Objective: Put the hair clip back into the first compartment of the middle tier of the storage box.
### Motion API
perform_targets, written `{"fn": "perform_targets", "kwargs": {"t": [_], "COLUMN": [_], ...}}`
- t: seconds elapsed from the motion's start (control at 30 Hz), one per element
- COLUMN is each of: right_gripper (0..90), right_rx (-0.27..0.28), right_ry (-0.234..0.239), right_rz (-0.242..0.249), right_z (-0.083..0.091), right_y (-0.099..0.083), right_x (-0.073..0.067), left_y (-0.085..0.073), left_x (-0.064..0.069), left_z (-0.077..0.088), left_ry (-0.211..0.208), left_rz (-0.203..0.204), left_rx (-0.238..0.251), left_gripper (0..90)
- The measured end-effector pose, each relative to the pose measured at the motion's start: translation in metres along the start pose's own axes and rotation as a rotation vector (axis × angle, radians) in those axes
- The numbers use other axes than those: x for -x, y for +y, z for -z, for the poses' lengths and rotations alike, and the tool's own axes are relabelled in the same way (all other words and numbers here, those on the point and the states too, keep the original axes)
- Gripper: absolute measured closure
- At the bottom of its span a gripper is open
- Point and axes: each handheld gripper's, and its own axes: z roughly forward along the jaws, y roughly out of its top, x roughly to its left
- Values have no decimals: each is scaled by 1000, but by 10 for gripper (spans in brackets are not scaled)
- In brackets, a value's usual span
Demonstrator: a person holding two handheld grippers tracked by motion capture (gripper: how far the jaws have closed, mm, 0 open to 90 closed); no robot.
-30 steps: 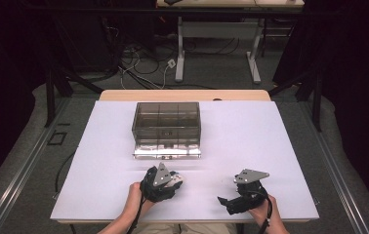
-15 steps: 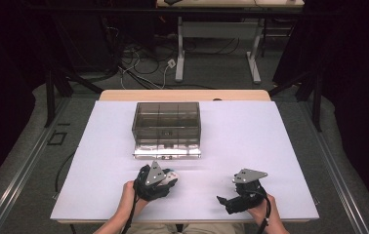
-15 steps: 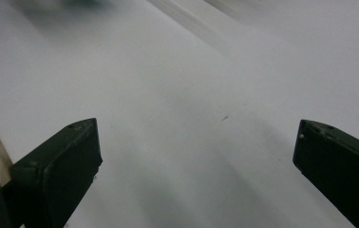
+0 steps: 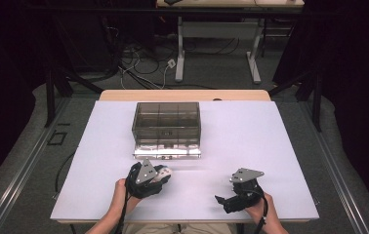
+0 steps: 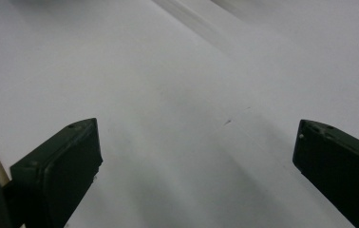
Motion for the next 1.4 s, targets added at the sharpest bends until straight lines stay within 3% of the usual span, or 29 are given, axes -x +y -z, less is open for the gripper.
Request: {"fn": "perform_targets", "kwargs": {"t": [0.07,0.63,0.8,0.83,1.07,1.13,1.4], "right_gripper": [17,18,18,18,18,18,18], "right_rx": [-2,21,5,39,11,1,19], "right_ry": [3,-3,-2,-4,-6,-3,-10], "right_rz": [1,2,5,1,7,7,9], "right_z": [0,1,3,1,2,3,4], "right_y": [0,0,0,-1,-1,-2,-3], "right_x": [0,0,0,0,-1,-1,1], "left_y": [0,0,2,2,6,7,8], "left_x": [-1,-12,-14,-15,-20,-22,-33], "left_z": [1,8,11,11,13,13,12], "left_ry": [17,38,51,54,56,62,63], "left_rz": [3,7,1,6,6,-13,-6], "left_rx": [-4,24,26,31,49,48,70], "left_gripper": [562,562,561,562,561,561,561]}}
